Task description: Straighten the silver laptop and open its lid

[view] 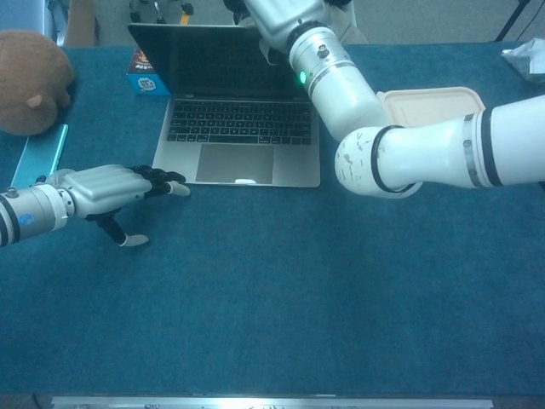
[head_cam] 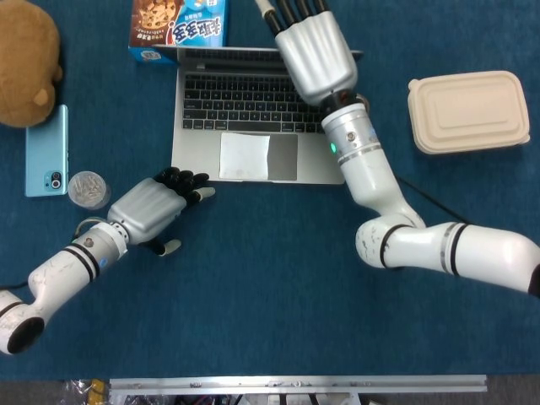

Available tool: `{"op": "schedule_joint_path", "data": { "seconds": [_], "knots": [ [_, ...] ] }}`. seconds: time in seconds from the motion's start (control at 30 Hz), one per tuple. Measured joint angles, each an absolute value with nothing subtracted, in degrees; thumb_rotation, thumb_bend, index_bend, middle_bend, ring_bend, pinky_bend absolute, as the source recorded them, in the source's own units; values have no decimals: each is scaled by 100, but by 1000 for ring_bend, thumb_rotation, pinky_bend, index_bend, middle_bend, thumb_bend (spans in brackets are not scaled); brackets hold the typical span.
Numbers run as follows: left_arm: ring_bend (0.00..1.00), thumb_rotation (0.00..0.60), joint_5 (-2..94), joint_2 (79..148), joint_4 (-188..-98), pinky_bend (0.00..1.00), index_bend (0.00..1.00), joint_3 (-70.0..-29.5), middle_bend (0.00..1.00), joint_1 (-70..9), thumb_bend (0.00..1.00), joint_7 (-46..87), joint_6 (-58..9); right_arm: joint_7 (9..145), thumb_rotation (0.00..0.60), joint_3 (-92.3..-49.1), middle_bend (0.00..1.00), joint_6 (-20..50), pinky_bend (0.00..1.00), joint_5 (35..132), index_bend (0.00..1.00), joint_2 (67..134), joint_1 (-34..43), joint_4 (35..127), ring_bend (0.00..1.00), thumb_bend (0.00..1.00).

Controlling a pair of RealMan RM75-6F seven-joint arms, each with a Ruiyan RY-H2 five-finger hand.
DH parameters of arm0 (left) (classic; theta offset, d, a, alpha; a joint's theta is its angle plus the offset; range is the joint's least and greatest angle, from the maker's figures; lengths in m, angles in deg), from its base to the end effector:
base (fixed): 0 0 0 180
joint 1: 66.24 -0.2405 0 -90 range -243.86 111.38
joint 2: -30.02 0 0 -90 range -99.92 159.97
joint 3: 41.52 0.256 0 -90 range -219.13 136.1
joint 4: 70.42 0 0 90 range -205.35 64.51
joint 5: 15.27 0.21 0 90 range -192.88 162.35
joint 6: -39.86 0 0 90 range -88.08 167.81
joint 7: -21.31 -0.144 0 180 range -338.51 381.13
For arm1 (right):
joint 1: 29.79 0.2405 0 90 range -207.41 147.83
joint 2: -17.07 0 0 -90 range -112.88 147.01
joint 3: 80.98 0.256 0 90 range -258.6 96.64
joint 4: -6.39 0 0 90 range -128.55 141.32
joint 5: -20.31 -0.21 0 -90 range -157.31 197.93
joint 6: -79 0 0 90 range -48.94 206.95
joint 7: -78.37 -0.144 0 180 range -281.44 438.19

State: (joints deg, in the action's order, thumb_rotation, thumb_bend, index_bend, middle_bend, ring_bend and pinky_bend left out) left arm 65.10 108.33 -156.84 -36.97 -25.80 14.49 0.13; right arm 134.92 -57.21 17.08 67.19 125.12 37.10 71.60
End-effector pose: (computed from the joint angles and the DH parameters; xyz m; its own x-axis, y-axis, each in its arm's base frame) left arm -0.2251 0.2774 -0.0191 0.6419 0.5311 0.5531 0.7560 -0.5590 -0.3405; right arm 0.0091 -0.4165 -0.0515 0.6990 0.1342 0.7024 -0.6412 -0.3173 0.6987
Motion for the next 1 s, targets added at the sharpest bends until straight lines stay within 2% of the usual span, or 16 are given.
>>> {"op": "schedule_joint_path", "data": {
  "seconds": [1.0],
  "knots": [
    [0,540,6195,10787,-15904,0,0,-3724,0,-2471,314,1048,56,13346,600,-5404,19,1912,30,6278,0,12378,4005,5920,0,387]
  ]
}}
